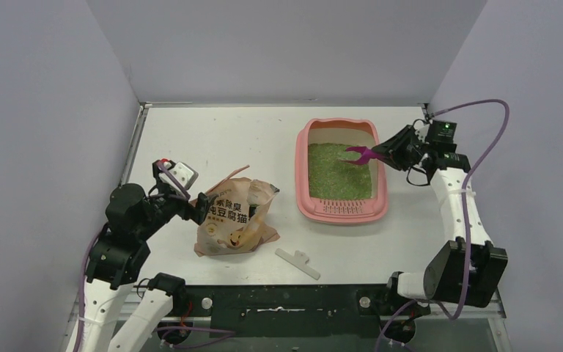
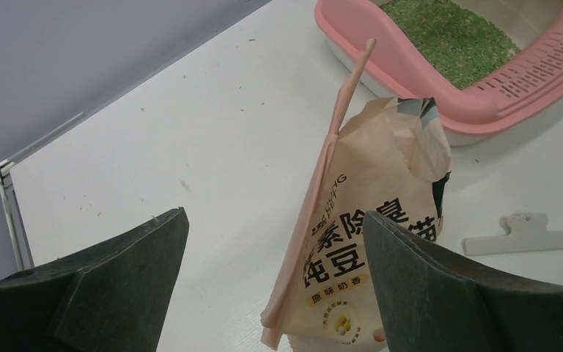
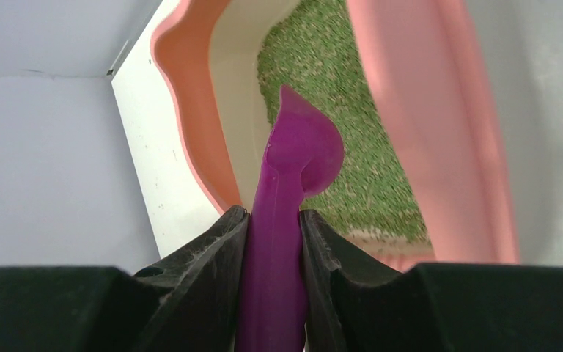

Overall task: Fill the litter box with clean litter
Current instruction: Pour the cat litter into the litter box.

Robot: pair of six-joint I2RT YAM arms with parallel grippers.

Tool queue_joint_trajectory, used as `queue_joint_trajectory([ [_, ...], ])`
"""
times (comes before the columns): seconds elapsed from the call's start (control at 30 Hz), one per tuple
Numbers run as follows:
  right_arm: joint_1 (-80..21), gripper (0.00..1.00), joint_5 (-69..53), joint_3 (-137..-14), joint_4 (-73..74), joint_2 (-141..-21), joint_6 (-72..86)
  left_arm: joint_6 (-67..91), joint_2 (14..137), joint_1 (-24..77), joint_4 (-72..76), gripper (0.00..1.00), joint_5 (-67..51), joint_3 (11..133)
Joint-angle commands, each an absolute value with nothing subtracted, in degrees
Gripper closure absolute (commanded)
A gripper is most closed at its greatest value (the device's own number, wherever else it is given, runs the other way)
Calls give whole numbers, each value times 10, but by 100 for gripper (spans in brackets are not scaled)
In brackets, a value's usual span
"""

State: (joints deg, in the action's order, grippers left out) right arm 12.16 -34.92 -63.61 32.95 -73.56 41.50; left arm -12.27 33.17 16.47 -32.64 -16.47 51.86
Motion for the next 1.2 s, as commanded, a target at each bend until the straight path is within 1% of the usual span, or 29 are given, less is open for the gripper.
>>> queue_joint_trajectory([
  [0.0, 74, 100, -293, -715, 225, -798, 440, -135, 317, 166, -332, 12, -149, 525],
  [0.1, 43, 100, -293, -747, 219, -839, 441, -137, 314, 166, -341, 12, -140, 528],
  [0.23, 21, 100, -293, -733, 225, -843, 431, -141, 313, 166, -348, 11, -130, 530],
  [0.37, 18, 100, -323, -674, 264, -800, 403, -142, 320, 165, -343, 10, -128, 528],
  [0.5, 18, 100, -353, -607, 344, -731, 349, -139, 334, 166, -328, 10, -136, 525],
  [0.63, 24, 100, -286, -587, 463, -662, 285, -133, 354, 165, -312, 10, -152, 526],
  [0.7, 34, 100, -258, -594, 480, -642, 272, -131, 362, 165, -307, 10, -158, 529],
  [0.77, 44, 100, -257, -605, 465, -639, 274, -127, 368, 166, -302, 10, -163, 531],
  [0.9, 36, 100, -266, -650, 407, -693, 301, -120, 370, 166, -305, 10, -168, 537],
  [1.17, -31, 100, -221, -766, 270, -859, 348, -119, 338, 165, -338, 10, -153, 539],
])
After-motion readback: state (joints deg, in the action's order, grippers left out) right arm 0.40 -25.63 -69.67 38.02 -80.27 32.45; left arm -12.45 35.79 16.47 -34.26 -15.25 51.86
